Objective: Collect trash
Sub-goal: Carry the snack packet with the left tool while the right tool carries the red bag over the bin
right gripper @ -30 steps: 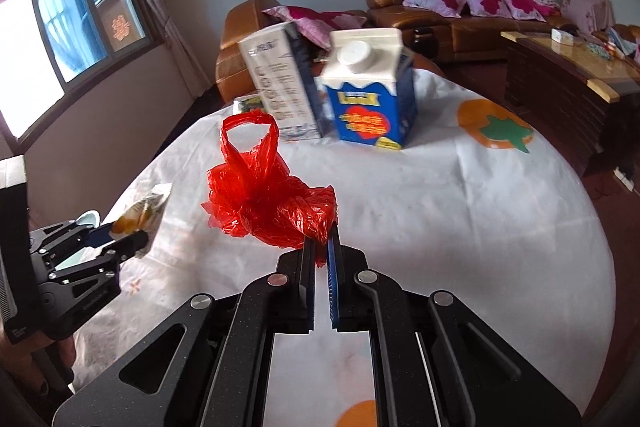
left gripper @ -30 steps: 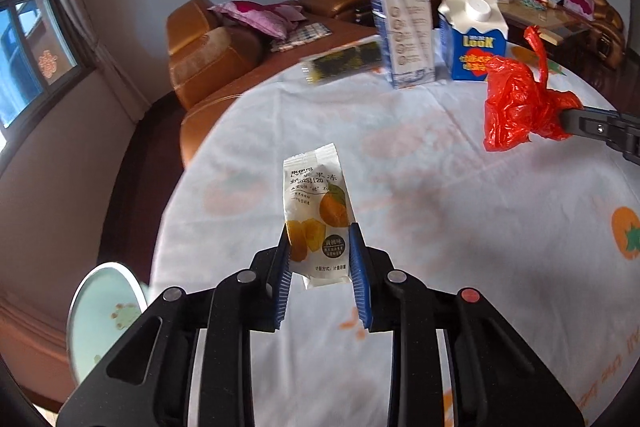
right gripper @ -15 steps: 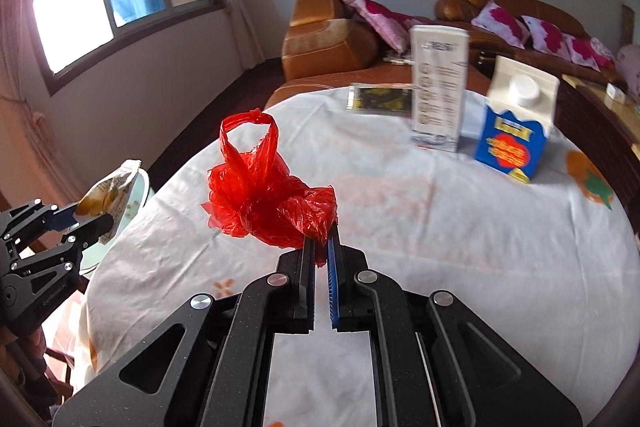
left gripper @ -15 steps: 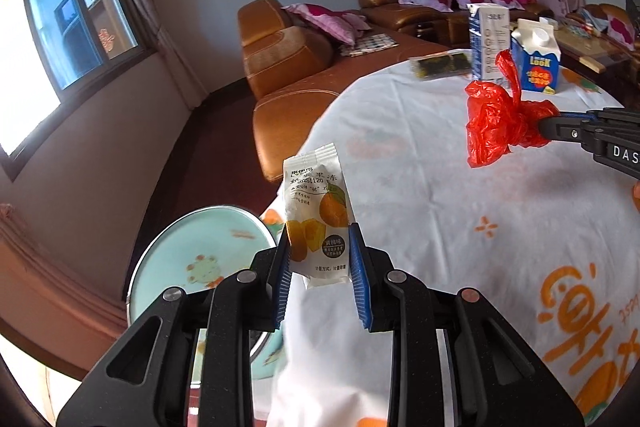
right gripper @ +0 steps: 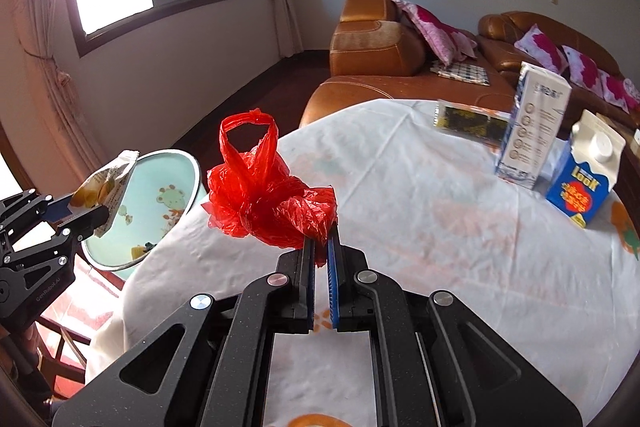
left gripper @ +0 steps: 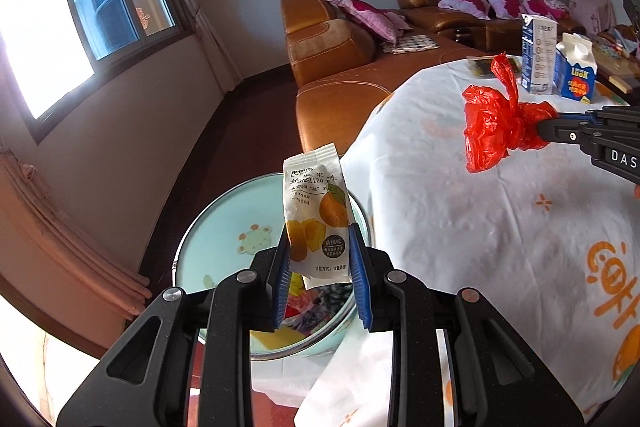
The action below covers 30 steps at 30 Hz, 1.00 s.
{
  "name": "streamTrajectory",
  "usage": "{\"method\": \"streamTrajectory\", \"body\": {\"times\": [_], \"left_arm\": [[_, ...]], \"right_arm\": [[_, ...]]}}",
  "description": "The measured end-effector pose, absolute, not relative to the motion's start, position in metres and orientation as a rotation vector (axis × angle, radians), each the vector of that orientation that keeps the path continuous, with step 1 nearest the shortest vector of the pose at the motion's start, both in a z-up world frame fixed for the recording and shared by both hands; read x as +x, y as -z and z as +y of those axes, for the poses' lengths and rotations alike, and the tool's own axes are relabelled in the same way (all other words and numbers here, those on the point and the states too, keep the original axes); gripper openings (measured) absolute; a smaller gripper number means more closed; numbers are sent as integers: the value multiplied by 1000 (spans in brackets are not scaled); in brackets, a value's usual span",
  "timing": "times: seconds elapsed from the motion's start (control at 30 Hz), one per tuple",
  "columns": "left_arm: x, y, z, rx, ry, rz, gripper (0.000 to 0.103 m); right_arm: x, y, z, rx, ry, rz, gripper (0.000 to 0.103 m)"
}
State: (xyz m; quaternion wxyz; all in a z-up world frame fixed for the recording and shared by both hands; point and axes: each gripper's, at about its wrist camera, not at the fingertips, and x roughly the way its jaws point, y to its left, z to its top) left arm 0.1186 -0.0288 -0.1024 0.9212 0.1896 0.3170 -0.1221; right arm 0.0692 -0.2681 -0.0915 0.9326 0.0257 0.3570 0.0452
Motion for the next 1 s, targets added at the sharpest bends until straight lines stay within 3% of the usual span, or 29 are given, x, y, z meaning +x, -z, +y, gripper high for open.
{"method": "streamTrajectory", "body": {"times": [1.0], "left_arm": [[122, 102, 8, 370, 161, 645, 27]], "right_arm": [[88, 84, -218, -8, -159, 720, 6]]}}
